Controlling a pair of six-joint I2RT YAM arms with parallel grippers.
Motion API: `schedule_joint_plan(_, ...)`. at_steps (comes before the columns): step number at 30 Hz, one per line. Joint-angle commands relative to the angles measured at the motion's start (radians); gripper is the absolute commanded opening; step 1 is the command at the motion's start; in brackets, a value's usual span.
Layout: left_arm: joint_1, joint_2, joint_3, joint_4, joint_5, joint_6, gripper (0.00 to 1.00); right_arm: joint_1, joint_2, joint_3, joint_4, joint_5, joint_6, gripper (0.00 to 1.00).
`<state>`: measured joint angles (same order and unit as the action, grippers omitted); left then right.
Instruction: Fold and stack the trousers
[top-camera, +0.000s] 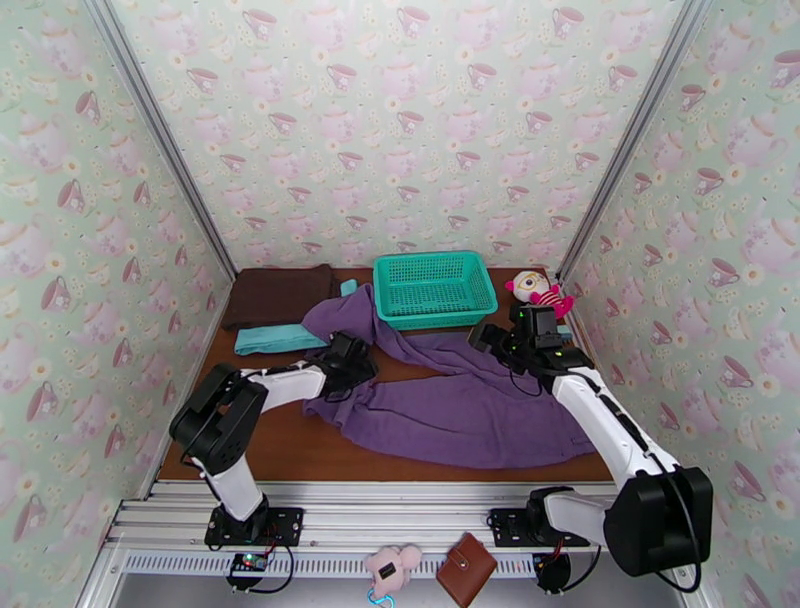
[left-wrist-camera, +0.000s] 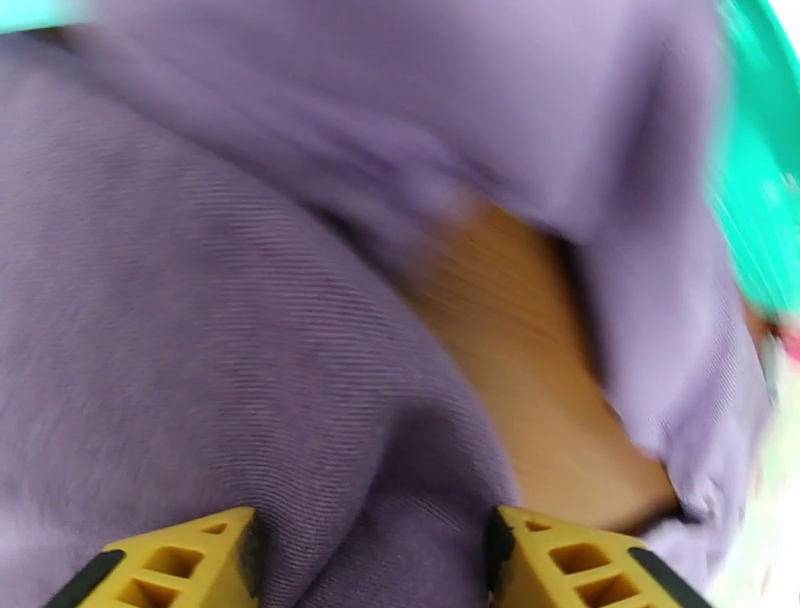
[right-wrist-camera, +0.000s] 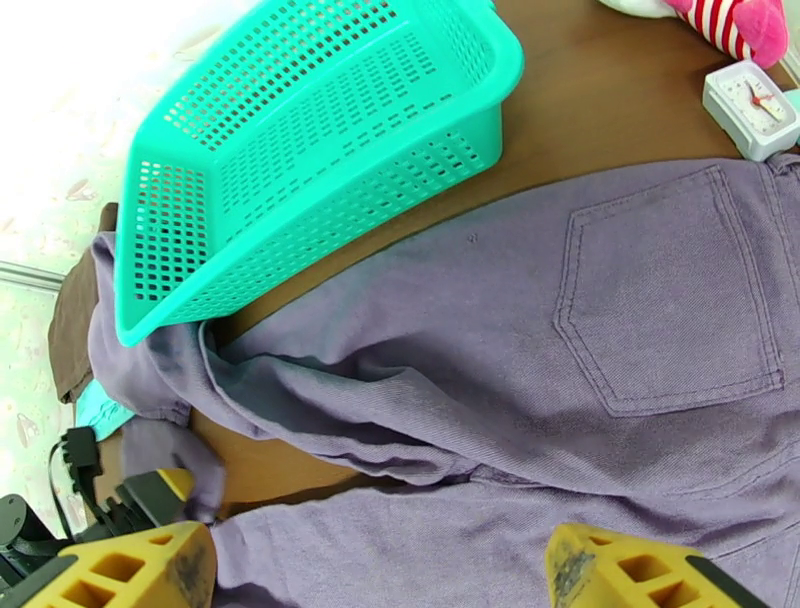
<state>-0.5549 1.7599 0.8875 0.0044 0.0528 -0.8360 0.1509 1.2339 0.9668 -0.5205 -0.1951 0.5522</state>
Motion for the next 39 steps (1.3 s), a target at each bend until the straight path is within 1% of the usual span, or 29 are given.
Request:
schedule_joint_plan(1,0.005,-0.061,-0.066,0.145,0.154,0.085,0.55,0.004,-0.01,-0.009,-0.024,0.054,-0.023,0.91)
schedule_joint_plan(3,-0.012,-0.175,-0.106,0.081,0.023,0.165,0.56,0.004,0.002,-0.005,-0.013,0.052,-0.036,0.91)
schedule_joint_plan(5,-0.046,-0.318,-0.134,-0.068,-0.223,0.222,0.58,0.004,0.022,-0.004,0.002,0.037,-0.045,0.91)
schedule_joint_plan(7,-0.053,-0.423,-0.155,-0.224,-0.421,0.214,0.61,0.004,0.044,-0.011,0.023,0.021,-0.047,0.91)
schedule_joint_plan(8,-0.036,-0.46,-0.163,-0.299,-0.47,0.193,0.63,0.004,0.057,-0.018,0.039,0.01,-0.045,0.91)
schedule_joint_plan(9,-0.008,-0.478,-0.164,-0.357,-0.478,0.176,0.64,0.004,0.068,-0.025,0.053,0.0,-0.042,0.91)
schedule_joint_plan(10,0.031,-0.486,-0.166,-0.415,-0.457,0.162,0.65,0.004,0.081,-0.033,0.069,-0.01,-0.035,0.91)
schedule_joint_plan(12,0.116,-0.47,-0.176,-0.435,-0.352,0.163,0.66,0.004,0.104,-0.041,0.094,-0.035,-0.026,0.91)
schedule_joint_plan(13,0.152,-0.45,-0.182,-0.425,-0.281,0.161,0.66,0.004,0.113,-0.045,0.104,-0.05,-0.018,0.91)
schedule_joint_plan(14,0.168,-0.428,-0.184,-0.411,-0.229,0.162,0.66,0.004,0.118,-0.046,0.111,-0.062,-0.013,0.9)
schedule_joint_plan(17,0.154,-0.382,-0.18,-0.427,-0.199,0.116,0.64,0.004,0.108,-0.052,0.11,-0.074,-0.01,0.91)
schedule_joint_plan(21,0.114,-0.393,-0.224,-0.431,-0.23,0.042,0.61,0.004,0.077,-0.06,0.087,-0.041,-0.029,0.9)
schedule_joint_plan(23,0.113,-0.372,-0.246,-0.404,-0.213,0.037,0.6,0.004,0.078,-0.062,0.085,-0.043,-0.033,0.91)
schedule_joint_plan(24,0.112,-0.352,-0.248,-0.4,-0.208,0.039,0.57,0.004,0.08,-0.062,0.084,-0.048,-0.034,0.91)
schedule_joint_plan(25,0.112,-0.33,-0.243,-0.394,-0.196,0.042,0.52,0.004,0.083,-0.06,0.085,-0.057,-0.033,0.91)
schedule_joint_plan(27,0.104,-0.307,-0.241,-0.375,-0.179,0.044,0.36,0.004,0.084,-0.062,0.085,-0.068,-0.031,0.9)
schedule_joint_plan(28,0.1,-0.309,-0.239,-0.372,-0.175,0.042,0.22,0.004,0.079,-0.063,0.088,-0.069,-0.032,0.91)
schedule_joint_plan(29,0.091,-0.326,-0.233,-0.381,-0.187,0.04,0.1,0.004,0.075,-0.066,0.086,-0.066,-0.032,0.91)
schedule_joint_plan(30,0.076,-0.345,-0.224,-0.398,-0.211,0.041,0.03,0.004,0.069,-0.069,0.086,-0.06,-0.034,0.91)
schedule_joint_plan(31,0.056,-0.373,-0.206,-0.44,-0.259,0.044,0.01,0.004,0.064,-0.072,0.086,-0.056,-0.035,0.91)
schedule_joint_plan(33,-0.004,-0.407,-0.117,-0.568,-0.386,0.058,0.0,0.004,0.061,-0.076,0.084,-0.053,-0.038,0.91)
schedule_joint_plan(34,-0.04,-0.401,-0.065,-0.643,-0.458,0.066,0.0,0.004,0.062,-0.079,0.084,-0.053,-0.04,0.91)
schedule_joint_plan(35,-0.065,-0.383,-0.019,-0.694,-0.499,0.074,0.0,0.004,0.063,-0.081,0.086,-0.055,-0.04,0.91)
schedule_joint_plan(36,-0.088,-0.35,0.032,-0.737,-0.52,0.088,0.0,0.004,0.065,-0.083,0.09,-0.058,-0.04,0.91)
schedule_joint_plan(39,-0.171,-0.174,0.191,-0.829,-0.547,0.116,0.0,0.004,0.072,-0.087,0.1,-0.062,-0.037,0.92)
